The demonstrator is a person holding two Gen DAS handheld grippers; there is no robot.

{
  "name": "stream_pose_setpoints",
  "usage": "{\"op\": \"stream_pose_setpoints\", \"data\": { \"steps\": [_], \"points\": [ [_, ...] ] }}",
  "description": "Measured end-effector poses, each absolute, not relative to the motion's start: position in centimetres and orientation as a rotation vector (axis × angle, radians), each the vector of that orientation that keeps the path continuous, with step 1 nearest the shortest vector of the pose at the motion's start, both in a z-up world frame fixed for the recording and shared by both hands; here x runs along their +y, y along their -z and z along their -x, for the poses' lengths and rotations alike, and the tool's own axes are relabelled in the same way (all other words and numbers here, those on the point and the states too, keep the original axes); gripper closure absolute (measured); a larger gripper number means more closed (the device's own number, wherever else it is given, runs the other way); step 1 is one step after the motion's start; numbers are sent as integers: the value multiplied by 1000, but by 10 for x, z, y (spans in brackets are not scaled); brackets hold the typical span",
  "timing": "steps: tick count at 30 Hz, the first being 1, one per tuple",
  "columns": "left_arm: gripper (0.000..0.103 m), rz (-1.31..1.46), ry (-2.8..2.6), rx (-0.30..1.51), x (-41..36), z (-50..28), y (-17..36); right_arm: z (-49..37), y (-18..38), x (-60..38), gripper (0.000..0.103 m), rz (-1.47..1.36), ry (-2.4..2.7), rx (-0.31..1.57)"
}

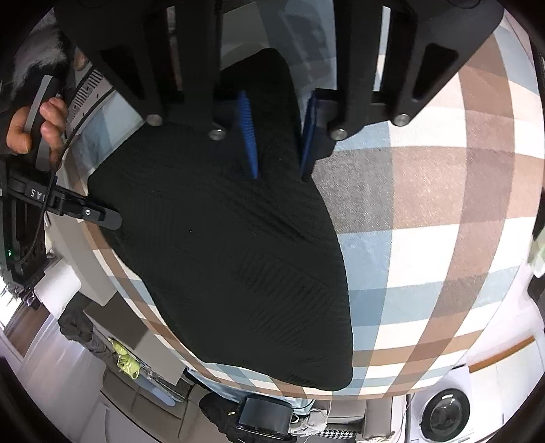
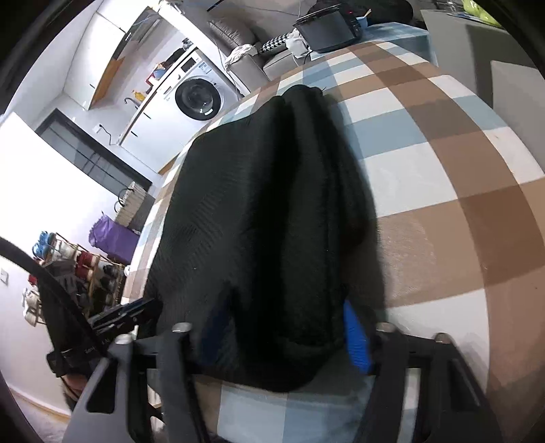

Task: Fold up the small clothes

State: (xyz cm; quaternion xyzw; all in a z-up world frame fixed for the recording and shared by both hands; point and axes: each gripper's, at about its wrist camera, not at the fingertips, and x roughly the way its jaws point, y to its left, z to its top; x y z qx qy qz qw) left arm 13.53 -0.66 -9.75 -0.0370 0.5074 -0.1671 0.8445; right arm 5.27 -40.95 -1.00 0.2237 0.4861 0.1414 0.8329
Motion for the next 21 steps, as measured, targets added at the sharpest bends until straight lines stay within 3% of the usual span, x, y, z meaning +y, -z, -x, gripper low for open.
{"op": "stream_pose_setpoints", "data": {
  "steps": [1, 4, 21],
  "points": [
    [84, 74, 350, 1072, -6, -136, 97, -53, 10, -407, 72, -472, -308, 1026],
    [86, 45, 335, 1064, -4, -142, 95, -56, 9, -401, 78, -457, -315, 1028],
    [87, 1, 278, 951, 25, -234, 89, -142, 13, -352, 79, -387, -306, 1037]
  ]
}}
